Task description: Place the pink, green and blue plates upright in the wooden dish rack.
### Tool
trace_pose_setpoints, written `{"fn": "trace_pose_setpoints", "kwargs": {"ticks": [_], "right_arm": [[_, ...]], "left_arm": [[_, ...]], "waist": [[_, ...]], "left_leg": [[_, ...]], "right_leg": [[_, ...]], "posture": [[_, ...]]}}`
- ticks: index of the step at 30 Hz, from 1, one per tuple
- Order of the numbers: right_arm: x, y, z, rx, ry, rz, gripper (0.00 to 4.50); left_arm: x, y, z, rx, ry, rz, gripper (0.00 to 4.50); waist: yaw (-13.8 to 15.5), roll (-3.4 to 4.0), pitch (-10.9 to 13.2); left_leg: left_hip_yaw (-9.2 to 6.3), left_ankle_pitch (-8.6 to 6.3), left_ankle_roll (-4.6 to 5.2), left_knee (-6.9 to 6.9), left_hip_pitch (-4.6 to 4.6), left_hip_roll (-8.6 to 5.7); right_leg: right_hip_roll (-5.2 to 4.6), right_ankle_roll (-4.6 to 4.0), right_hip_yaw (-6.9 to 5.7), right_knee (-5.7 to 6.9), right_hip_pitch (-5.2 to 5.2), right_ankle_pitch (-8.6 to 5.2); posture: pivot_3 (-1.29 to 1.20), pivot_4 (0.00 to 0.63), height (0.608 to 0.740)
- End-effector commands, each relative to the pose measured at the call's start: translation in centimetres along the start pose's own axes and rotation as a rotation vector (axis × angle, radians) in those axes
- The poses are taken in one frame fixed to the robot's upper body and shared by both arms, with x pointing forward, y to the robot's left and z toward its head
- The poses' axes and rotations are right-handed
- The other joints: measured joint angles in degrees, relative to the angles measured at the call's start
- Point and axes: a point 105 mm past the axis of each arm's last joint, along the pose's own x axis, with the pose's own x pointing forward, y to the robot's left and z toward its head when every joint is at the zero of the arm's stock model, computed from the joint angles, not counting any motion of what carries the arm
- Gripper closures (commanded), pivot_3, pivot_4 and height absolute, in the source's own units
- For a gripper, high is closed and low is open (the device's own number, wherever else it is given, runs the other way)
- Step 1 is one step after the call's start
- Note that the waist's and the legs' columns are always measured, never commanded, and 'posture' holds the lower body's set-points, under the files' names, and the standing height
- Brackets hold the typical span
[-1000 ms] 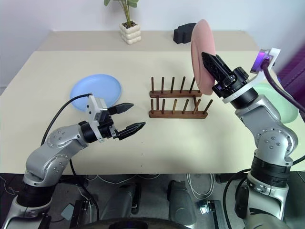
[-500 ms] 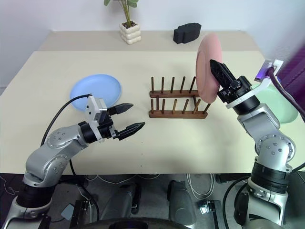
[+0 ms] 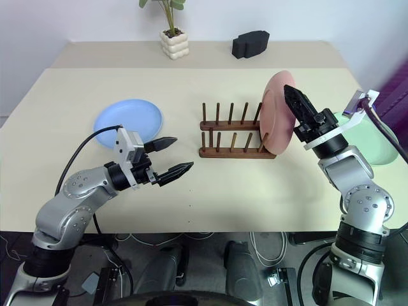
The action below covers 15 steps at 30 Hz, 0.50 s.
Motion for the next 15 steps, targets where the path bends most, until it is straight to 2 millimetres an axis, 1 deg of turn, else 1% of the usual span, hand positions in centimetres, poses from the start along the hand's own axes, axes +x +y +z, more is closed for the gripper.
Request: {"fn": "trace_pose_setpoints", "kwargs": {"ticks": [1,2,5,7,9,12,15], "right_arm": [[0.3,0.1,1.3,-0.052,-0.054,-0.004,0.62],[0.4,0.1,1.5,-0.067,-0.065,-0.006,0.15],[0.5,-0.6,3.4,-0.140,-0.127,-0.044,0.15],[0.2,-1.0,5.0,-0.193,-0.162,-0.063,0.15],[-0.5,-1.8,6.5,-0.247,-0.178,-0.096,0.15],[-1.4,-3.0,8.2,-0.300,-0.195,-0.150,0.15],[-2.9,-5.1,9.6,-0.425,-0.156,-0.259,0.15]], "left_arm": [[-0.1,0.1,0.7,0.024,-0.029,0.009,0.00],[-0.1,0.1,0.6,0.024,-0.028,0.011,0.00],[-0.2,0.1,0.6,0.024,-0.026,0.014,0.00],[-0.2,0.1,0.6,0.022,-0.028,0.013,0.00],[-0.1,-0.1,0.6,0.005,-0.031,-0.002,0.00],[-0.1,-0.3,0.6,-0.005,-0.029,-0.018,0.00],[0.0,-0.5,0.3,-0.004,-0.015,-0.030,0.00]], "waist": [[0.00,0.00,0.00],[0.00,0.00,0.00],[-0.01,0.00,0.00],[-0.01,0.01,0.00],[0.14,0.00,0.00],[0.23,0.00,0.00],[0.06,0.01,0.00]], "left_leg": [[0.00,0.00,0.00,0.00,0.00,0.00],[0.00,0.00,0.00,0.00,0.00,0.00],[0.01,0.00,0.00,0.00,0.00,0.00],[0.00,0.00,0.00,0.00,0.00,-0.01],[0.01,0.00,0.00,0.00,0.00,-0.01],[0.02,0.00,0.01,0.02,-0.02,-0.02],[0.05,-0.01,0.02,0.02,-0.02,-0.02]], "right_leg": [[0.00,0.00,0.00,0.00,0.00,0.00],[0.00,0.00,0.00,0.00,0.00,0.00],[0.00,0.00,0.00,0.00,0.00,0.00],[0.01,0.00,0.00,0.00,0.00,0.00],[0.00,0.00,0.00,-0.01,0.00,0.00],[-0.01,0.01,0.00,-0.04,0.02,0.00],[-0.01,0.00,0.00,-0.03,0.02,0.00]], "posture": [[0.00,0.150,0.736],[0.00,0.150,0.736],[0.00,0.150,0.736],[0.00,0.150,0.736],[0.00,0.150,0.736],[0.00,0.150,0.736],[0.00,0.150,0.736]]}}
